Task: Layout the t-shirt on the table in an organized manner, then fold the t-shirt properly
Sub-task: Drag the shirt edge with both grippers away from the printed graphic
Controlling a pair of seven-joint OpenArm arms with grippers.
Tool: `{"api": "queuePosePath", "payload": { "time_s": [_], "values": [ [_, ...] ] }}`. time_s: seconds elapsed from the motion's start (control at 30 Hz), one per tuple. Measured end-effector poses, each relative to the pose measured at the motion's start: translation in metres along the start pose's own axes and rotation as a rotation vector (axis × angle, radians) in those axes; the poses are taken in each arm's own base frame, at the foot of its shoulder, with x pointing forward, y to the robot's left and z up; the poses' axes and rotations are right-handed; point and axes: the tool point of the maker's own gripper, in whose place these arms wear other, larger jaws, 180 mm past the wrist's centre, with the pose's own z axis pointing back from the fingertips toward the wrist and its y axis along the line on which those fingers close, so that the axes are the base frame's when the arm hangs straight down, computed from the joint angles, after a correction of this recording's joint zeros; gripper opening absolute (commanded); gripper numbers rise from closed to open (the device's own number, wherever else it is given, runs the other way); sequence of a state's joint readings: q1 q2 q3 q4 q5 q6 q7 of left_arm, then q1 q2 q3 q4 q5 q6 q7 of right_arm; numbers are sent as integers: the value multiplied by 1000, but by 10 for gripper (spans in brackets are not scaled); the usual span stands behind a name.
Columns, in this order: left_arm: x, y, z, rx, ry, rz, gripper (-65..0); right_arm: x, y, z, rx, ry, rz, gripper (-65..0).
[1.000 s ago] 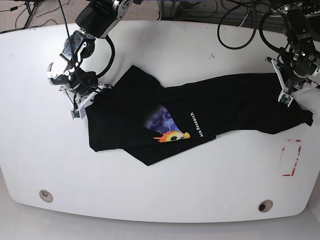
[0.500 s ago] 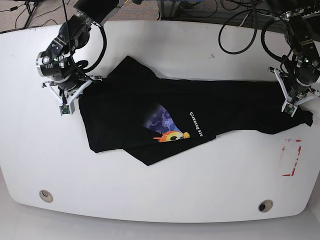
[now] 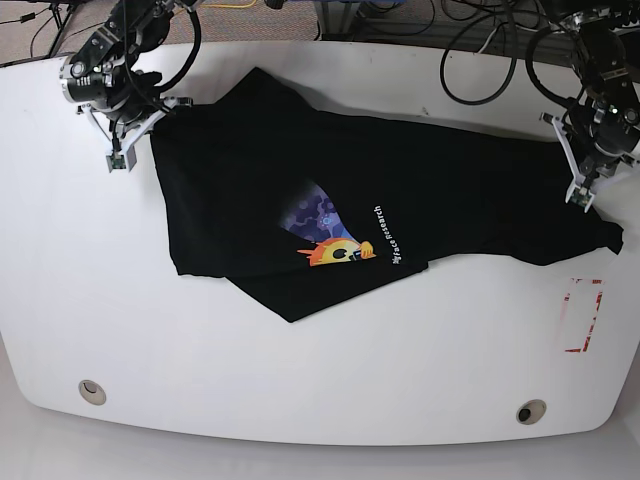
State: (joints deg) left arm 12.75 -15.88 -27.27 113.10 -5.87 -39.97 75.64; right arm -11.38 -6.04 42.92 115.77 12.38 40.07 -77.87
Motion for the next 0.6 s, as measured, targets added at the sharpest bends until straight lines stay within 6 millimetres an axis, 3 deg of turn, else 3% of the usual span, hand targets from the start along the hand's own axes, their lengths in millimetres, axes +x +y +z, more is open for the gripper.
{"api": "queuePosePath", "payload": {
  "time_s": [0.37, 0.43, 0.5, 0.6],
  "values": [
    [-78, -24, 1, -63, 190, -70, -650, -35, -4, 3, -1, 79, 11, -650],
    [-86, -21, 3, -62, 199, -52, -650, -38, -4, 4, -3, 87, 11, -645],
    [-94, -16, 5, -47, 223, -50, -650, -38, -4, 4, -1, 88, 11, -615],
    [-96, -13, 5, -34, 235, -53, -650, -37, -3, 3, 2, 86, 13, -498]
  ]
}}
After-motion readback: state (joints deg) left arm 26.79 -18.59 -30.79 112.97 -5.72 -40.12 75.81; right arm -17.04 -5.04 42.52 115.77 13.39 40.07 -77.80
